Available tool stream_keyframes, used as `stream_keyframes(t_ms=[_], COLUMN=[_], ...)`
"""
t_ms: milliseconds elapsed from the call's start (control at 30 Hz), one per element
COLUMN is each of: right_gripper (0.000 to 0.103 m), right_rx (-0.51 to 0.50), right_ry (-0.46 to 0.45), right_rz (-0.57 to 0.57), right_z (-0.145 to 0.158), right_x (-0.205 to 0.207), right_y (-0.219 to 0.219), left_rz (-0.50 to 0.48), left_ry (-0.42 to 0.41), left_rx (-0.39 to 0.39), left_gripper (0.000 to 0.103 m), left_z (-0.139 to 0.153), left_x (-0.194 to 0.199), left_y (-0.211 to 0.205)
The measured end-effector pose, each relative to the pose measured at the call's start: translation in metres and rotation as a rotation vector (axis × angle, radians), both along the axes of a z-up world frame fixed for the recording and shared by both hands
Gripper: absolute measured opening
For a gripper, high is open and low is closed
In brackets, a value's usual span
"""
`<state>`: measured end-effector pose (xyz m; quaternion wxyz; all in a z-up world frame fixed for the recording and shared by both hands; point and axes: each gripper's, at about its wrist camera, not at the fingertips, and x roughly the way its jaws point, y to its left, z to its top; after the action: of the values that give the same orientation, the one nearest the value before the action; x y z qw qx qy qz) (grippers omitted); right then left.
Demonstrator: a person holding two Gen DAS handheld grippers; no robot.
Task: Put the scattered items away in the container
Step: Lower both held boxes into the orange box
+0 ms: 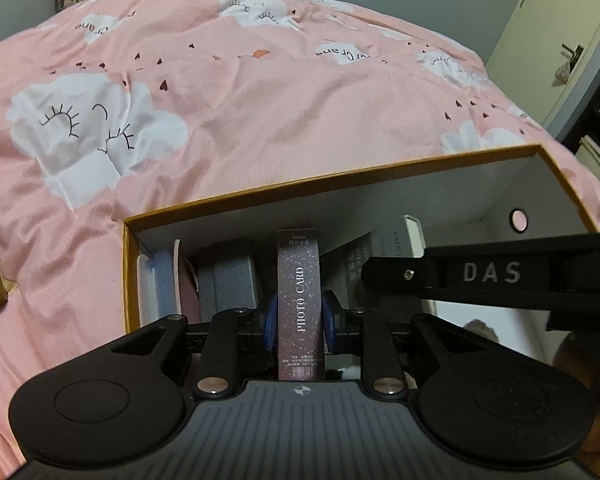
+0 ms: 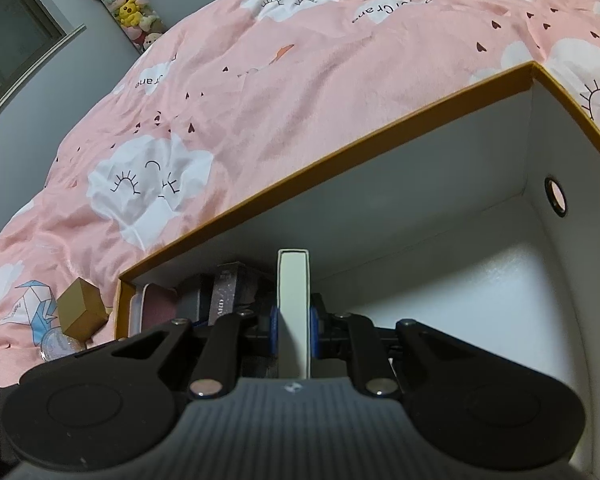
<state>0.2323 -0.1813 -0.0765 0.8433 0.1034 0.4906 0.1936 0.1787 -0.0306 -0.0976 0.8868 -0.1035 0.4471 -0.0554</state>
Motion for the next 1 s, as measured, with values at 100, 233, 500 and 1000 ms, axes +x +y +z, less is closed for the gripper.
stream_keyframes(t_ms=[100,233,500,1000], right_gripper=[0.016,0.017,0.019,0.031], right_rx=[-0.013,-0.032,-0.094,-0.125], right_ry=[-0.002,0.001,-0.005,-0.018], right_rz=[0.008,0.020,0.059,0.112], right_z=[0.000,-0.001,-0.003,-0.007], right_x=[0.000,0.002,0.003,-0.001], right_y=[0.004,0.011,0.031,0.057], left_rz=[-0.018,-0.031,0.008,0.038], left_ry=[-0.021,-0.047,-0.054,-0.074], left_rx=[0.004,0.053,0.039,0.030], left_gripper=[0.027,0.030,0.030,0.030], left_z=[0.008,0.018,0.030,0.037], left_x=[-0.007,-0.016,-0.029,-0.036], left_y=[0.003,0.006,0.029,0.045])
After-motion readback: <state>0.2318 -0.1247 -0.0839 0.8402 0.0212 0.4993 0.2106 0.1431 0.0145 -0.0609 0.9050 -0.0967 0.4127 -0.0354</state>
